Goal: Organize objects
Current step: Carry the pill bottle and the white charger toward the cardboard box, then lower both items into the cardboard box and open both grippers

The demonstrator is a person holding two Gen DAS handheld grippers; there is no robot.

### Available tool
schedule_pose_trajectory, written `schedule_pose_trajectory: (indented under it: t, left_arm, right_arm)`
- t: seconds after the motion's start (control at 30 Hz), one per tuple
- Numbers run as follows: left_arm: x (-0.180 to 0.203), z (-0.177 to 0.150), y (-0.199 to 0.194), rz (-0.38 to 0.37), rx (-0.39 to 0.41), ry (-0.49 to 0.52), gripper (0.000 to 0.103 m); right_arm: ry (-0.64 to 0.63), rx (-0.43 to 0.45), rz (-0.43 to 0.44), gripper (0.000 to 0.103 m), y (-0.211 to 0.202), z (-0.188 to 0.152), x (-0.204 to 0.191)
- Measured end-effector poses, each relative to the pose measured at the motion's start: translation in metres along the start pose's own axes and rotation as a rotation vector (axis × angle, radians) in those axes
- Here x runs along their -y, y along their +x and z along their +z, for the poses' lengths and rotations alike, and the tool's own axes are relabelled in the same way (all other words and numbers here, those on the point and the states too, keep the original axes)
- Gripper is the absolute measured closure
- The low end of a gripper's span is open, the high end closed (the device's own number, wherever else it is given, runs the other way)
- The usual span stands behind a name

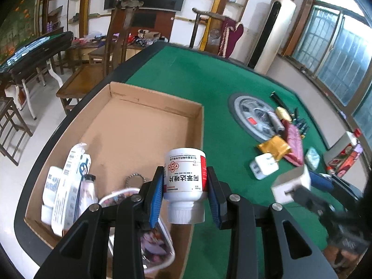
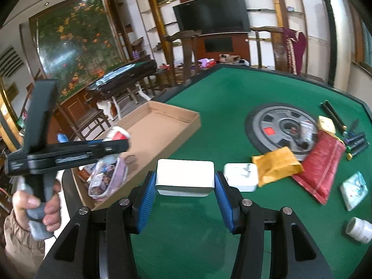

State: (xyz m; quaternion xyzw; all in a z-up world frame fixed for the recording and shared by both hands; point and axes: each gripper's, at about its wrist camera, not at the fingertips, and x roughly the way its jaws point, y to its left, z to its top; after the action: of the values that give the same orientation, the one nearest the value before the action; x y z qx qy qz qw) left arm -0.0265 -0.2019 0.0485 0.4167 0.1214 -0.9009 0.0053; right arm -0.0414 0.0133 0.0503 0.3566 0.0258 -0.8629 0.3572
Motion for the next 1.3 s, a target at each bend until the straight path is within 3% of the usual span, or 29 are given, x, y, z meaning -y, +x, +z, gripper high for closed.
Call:
schedule_pose_trajectory:
  t: [0.23, 0.53, 0.8, 1.03, 1.3]
  left_arm:
    - [-0.013, -0.004, 0.040, 0.037, -0.100, -0.023, 0.069]
    - [0.000, -0.028, 0.029, 0.076, -0.082, 0.076, 0.069]
    - [-0.004, -0.007, 0.038, 0.055, -0.059, 0.076, 0.069]
    - [-0.005, -0.016, 0.051, 0.086, -0.087, 0.108, 0.069]
    - [-0.007, -0.018, 0.048, 0.047, -0.107, 0.116, 0.069]
  right_arm:
    - [-0.019, -0.018, 0.016, 0.049, 0.013, 0.003, -0.007]
    - [-0.054, -0.006, 0.059, 0.049, 0.035, 0.034, -0.018]
    - [-0.060, 0.015, 0.093, 0.049, 0.062, 0.068, -0.027]
    - [-0.062, -0.028, 0.106, 0.049, 0.092, 0.075, -0.028]
    - [-0.108, -0.082, 0.166, 0.049, 0.133, 0.068, -0.039]
